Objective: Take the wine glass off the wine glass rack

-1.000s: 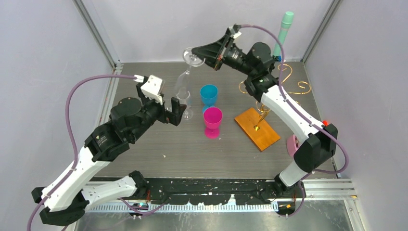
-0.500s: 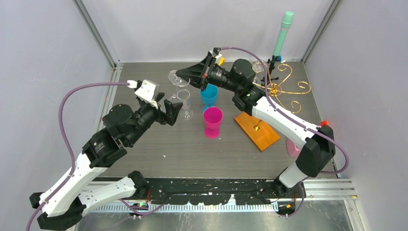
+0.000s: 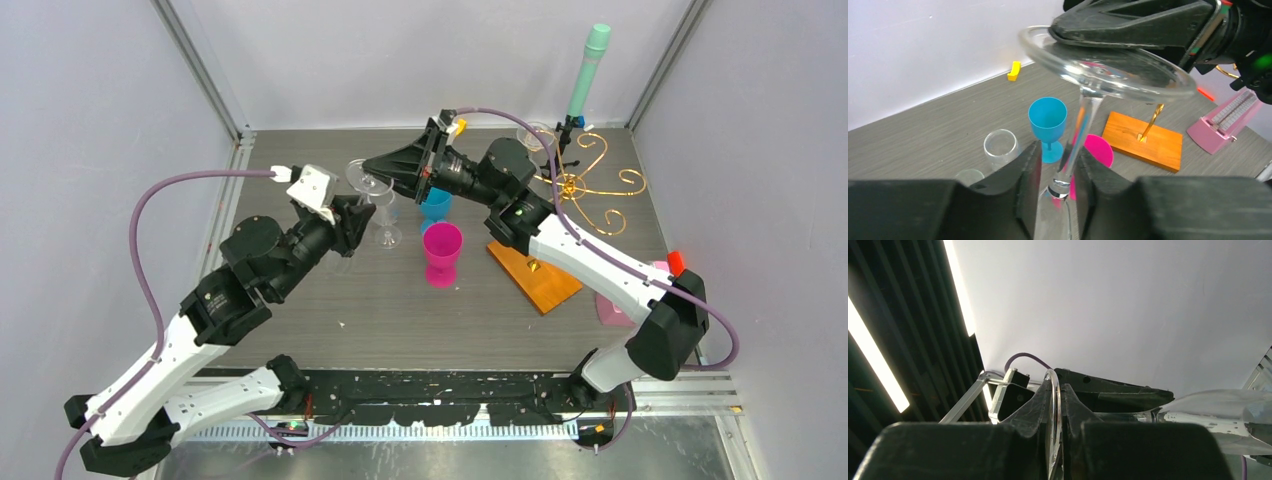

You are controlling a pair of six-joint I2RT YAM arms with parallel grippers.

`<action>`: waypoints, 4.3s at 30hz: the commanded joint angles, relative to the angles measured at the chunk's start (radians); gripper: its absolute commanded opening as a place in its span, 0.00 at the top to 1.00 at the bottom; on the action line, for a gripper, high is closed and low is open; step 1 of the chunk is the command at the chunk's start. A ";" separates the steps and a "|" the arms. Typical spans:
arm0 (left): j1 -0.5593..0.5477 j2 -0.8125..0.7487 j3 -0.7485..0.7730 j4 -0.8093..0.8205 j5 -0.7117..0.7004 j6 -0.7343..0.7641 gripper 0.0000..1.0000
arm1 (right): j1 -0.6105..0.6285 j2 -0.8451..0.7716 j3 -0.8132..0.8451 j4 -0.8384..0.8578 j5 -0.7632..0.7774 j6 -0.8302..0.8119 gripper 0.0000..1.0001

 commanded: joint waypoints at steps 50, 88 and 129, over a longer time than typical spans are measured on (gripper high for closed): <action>0.007 -0.192 -0.044 0.292 -0.549 -0.546 1.00 | 0.357 -0.136 -0.199 -0.070 0.520 -0.716 0.27; 0.007 -0.311 -0.098 0.151 -0.549 -0.796 1.00 | 0.359 0.045 -0.263 0.693 0.412 -0.597 0.84; 0.007 -0.452 -0.132 -0.271 -0.686 -0.468 0.00 | 0.359 -0.002 0.304 -1.130 0.432 -1.255 1.00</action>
